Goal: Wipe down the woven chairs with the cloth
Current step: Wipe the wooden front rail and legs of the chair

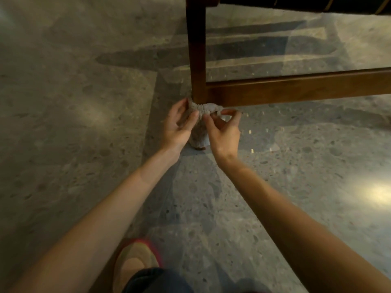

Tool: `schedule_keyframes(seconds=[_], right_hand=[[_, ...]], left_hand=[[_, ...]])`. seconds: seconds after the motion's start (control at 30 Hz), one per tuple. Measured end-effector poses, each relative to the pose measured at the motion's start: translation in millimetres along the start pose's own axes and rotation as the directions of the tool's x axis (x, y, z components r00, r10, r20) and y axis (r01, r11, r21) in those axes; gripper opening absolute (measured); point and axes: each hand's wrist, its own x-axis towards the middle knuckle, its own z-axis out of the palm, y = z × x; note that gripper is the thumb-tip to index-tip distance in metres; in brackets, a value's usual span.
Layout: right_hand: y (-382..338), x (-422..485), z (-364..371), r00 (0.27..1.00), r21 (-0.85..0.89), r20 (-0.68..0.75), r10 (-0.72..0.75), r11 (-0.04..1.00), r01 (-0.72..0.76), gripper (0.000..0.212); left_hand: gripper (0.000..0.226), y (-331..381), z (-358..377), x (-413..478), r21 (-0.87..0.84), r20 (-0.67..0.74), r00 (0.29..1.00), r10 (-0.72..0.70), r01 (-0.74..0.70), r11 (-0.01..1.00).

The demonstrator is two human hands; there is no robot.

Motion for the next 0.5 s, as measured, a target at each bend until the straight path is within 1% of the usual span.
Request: schedule_keyframes(seconds=[0.13,0.23,0.3,0.37,0.5], right_hand=[[7.4,3.0,2.1,0.990,-0.072,0.036,-0.135,0.988,0.138,0.023],[17.0,1.7,-0.1,0.979,-0.098,0.100,-0.178,0.977,0.188,0.020],[25.1,0.4,1.0,0.975,-0.136,0.168,-0.147,0.976,0.170,0.016],[34.9,-2.3,2.1,0.969,-0.186,0.240,-0.063,0.976,0.110,0.017],[47.9,-2.5,0.8,0.927,-0.263,0.365,0.090,0.965,0.010,0.040]], left_hand=[[0.042,-5.8,-1.9,0.2,-0.001,0.034,0.999,0.041,-0.041,0.999],[0.037,-11.8,-5.4,-1.1,0.094,0.115,0.989,0.089,-0.100,0.991],[0.035,-18.5,-8.0,-2.5,0.170,0.154,0.983,0.105,-0.131,0.977],[0.037,-28.0,-10.5,-3.7,0.251,0.163,0.983,0.083,-0.123,0.960],[0.043,-45.5,-10.3,-8.1,0.364,0.202,0.979,-0.037,-0.040,0.930]])
